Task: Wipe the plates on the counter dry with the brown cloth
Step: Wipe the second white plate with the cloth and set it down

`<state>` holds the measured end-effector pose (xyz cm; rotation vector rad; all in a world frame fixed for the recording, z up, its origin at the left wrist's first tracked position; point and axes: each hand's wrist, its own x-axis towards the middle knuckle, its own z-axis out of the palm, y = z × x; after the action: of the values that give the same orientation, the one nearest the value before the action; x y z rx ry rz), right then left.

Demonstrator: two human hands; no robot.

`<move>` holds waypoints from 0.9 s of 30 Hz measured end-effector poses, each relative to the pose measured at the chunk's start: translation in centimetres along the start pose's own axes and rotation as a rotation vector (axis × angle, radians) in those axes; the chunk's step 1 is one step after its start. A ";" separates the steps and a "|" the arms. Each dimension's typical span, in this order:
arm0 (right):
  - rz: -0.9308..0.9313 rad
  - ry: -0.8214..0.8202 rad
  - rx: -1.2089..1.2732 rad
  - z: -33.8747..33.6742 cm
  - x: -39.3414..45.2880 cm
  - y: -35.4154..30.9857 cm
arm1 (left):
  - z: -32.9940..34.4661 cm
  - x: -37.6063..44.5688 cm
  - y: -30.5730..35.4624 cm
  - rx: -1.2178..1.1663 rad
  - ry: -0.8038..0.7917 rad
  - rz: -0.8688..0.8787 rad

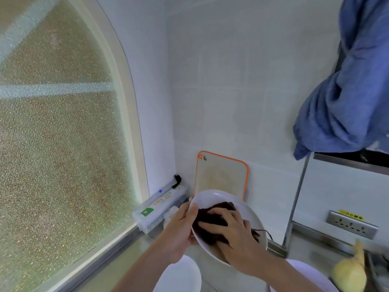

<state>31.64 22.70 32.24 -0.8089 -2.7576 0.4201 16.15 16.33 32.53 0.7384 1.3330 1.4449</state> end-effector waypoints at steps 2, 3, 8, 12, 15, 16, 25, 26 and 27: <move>-0.050 -0.053 0.010 -0.4 -0.3 0.4 | 0.0 0.2 -0.4 -0.030 0.009 -0.040; -0.077 -0.080 0.013 -0.6 -0.5 0.7 | 0.0 0.3 -0.5 -0.040 0.017 -0.056; -0.236 -0.220 0.003 -0.7 -1.8 4.0 | -1.1 1.1 -1.0 0.042 0.088 -0.056; -0.299 -0.078 -0.075 -0.5 -3.3 5.7 | -0.5 1.0 -0.3 0.150 0.111 0.019; -0.317 0.127 -0.155 0.9 -3.4 3.6 | 0.5 1.6 -0.3 0.248 0.188 0.090; -0.297 0.164 -0.150 1.4 -3.2 2.9 | 0.7 1.8 -0.4 0.272 0.201 0.103; -0.400 0.149 -0.325 -0.1 -3.8 4.3 | -0.5 1.7 1.2 0.229 0.201 0.179; -0.412 0.134 -0.363 -0.8 -3.9 4.7 | -0.7 1.6 1.3 0.232 0.189 0.192; -0.414 0.120 -0.400 -1.5 -3.9 5.2 | -0.9 1.5 1.5 0.235 0.176 0.209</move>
<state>37.84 25.06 31.30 -0.3004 -2.8252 -0.2559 14.52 17.53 33.47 0.9440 1.6194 1.5618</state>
